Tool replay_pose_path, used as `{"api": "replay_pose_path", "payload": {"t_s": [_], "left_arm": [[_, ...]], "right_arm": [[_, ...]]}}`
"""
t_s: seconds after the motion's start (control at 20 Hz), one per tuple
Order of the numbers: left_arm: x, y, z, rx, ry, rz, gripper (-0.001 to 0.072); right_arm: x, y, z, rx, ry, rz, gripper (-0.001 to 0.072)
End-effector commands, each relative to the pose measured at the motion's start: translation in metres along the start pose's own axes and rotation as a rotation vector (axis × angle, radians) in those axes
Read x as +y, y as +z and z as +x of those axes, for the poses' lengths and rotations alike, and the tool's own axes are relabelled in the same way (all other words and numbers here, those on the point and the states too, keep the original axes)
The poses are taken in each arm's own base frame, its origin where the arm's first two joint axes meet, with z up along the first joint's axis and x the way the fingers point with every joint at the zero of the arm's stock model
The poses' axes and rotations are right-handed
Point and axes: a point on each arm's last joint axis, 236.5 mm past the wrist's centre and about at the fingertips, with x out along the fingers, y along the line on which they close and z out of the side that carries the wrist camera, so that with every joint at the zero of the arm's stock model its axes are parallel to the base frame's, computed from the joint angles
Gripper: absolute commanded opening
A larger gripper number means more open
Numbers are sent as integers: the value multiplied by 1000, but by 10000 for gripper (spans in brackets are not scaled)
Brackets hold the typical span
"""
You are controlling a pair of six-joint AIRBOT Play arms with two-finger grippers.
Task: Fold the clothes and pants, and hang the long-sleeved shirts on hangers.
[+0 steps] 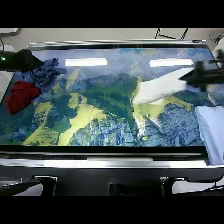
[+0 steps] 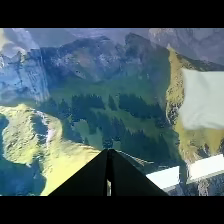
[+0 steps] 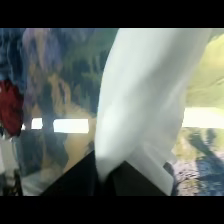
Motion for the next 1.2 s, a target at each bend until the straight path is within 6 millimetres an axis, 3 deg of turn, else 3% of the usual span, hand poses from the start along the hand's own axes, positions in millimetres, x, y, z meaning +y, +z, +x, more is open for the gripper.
{"api": "replay_pose_path", "payload": {"t_s": [0.0,0.1,0.25,0.45,0.65,0.8,0.95,1.15], "left_arm": [[0,2,0,-8,0,4,22],[0,2,0,-7,0,4,22],[0,2,0,-7,0,4,22],[0,2,0,-7,0,4,22],[0,2,0,-7,0,4,22],[0,2,0,-7,0,4,22],[0,1,0,-6,0,4,22],[-1,1,0,-6,-1,3,22]], "right_arm": [[-51,40,-115,-242,-182,97,35],[-82,55,-159,-368,-225,168,35],[-124,60,-205,-485,-278,277,35],[-151,47,-235,-516,-307,361,35],[-197,17,-264,-508,-441,472,35],[-238,-30,-264,-368,-624,587,35],[-276,-90,-263,-212,-796,718,35],[-317,-163,-236,-34,-920,814,36]]}}
